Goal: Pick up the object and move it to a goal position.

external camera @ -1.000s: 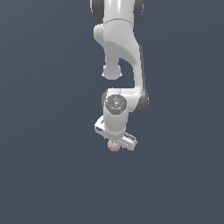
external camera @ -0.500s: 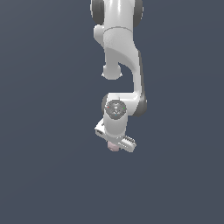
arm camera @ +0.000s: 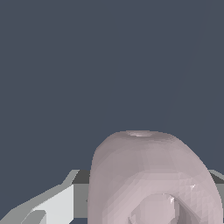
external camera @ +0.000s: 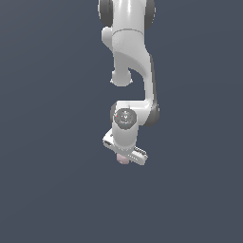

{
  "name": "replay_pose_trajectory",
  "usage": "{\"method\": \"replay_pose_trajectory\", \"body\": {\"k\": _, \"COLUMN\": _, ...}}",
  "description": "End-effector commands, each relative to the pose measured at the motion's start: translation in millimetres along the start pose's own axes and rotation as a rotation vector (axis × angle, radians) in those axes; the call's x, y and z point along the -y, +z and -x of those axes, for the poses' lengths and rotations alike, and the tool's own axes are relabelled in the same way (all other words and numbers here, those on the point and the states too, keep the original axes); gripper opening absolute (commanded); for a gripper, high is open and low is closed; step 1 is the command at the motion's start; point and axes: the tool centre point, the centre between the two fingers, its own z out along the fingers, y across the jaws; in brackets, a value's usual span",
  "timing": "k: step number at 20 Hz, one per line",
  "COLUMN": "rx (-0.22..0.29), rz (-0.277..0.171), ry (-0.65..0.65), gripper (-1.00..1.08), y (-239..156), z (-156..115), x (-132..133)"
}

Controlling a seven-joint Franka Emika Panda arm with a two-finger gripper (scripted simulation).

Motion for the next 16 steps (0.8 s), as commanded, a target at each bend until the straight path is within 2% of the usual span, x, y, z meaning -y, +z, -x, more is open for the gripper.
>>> {"method": "replay_pose_trajectory", "body": {"k": 1, "rx": 0.001, "rz": 0.0, "ry": -0.001, "gripper": -1.0, "y": 0, "z": 1, "x": 1}}
{"method": "replay_pose_trajectory", "body": {"k": 8, "rx": 0.001, "rz": 0.0, "ry": -0.001, "gripper": -1.0, "y": -26, "z": 10, "x": 16}}
{"method": "replay_pose_trajectory", "body": {"k": 16, "rx": 0.001, "rz": 0.001, "ry": -0.001, "gripper": -1.0, "y": -95, "z": 33, "x": 57}}
